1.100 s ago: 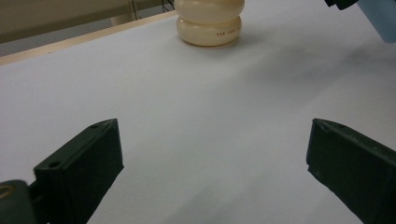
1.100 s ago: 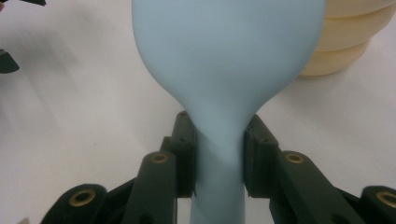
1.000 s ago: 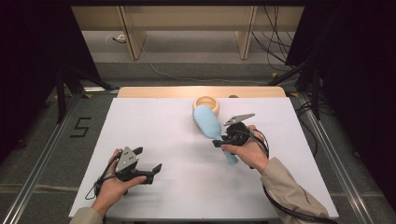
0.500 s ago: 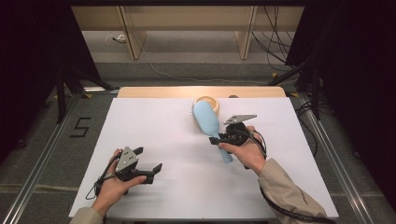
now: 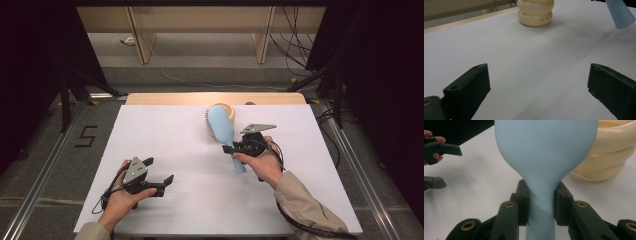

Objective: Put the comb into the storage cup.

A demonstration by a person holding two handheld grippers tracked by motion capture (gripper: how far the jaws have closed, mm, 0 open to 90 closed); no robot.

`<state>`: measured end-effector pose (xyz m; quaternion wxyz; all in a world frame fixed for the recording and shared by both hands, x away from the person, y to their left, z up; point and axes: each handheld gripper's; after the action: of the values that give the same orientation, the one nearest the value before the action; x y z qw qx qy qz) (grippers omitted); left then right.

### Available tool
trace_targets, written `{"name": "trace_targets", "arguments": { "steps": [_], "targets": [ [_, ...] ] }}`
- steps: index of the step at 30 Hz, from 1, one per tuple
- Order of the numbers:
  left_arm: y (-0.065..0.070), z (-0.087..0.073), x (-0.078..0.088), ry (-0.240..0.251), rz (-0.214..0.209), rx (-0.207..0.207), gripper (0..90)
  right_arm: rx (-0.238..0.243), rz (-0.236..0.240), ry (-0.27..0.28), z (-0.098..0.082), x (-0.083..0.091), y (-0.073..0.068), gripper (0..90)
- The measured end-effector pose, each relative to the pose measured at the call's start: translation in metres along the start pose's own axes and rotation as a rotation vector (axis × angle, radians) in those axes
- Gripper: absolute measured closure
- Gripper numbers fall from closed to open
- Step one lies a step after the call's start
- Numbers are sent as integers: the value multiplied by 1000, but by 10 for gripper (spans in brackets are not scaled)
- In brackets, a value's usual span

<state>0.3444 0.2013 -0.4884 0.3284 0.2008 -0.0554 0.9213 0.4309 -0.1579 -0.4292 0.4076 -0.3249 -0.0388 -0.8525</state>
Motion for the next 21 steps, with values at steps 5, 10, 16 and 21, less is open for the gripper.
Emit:
{"name": "trace_targets", "arguments": {
  "steps": [5, 10, 16, 21],
  "targets": [
    [0, 0, 0, 0, -3, 0, 37, 6, 3, 14, 0, -1, -1, 704],
    [1, 0, -1, -1, -3, 1, 37, 10, -1, 33, 0, 0, -2, 704],
    [2, 0, -1, -2, -4, 2, 38, 13, 6, 46, 1, 0, -3, 704],
    [2, 0, -1, -1, -3, 2, 38, 20, 7, 49, 0, -2, -4, 704]
  ]
}}
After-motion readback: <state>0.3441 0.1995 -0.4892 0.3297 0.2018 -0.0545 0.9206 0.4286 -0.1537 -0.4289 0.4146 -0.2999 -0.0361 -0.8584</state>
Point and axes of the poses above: each handheld gripper's, and its own axes: x roughly backward along the jaws, z roughly out of its top, y roughly to its right, and after that the axes turned 1 degree about -y, right-handed
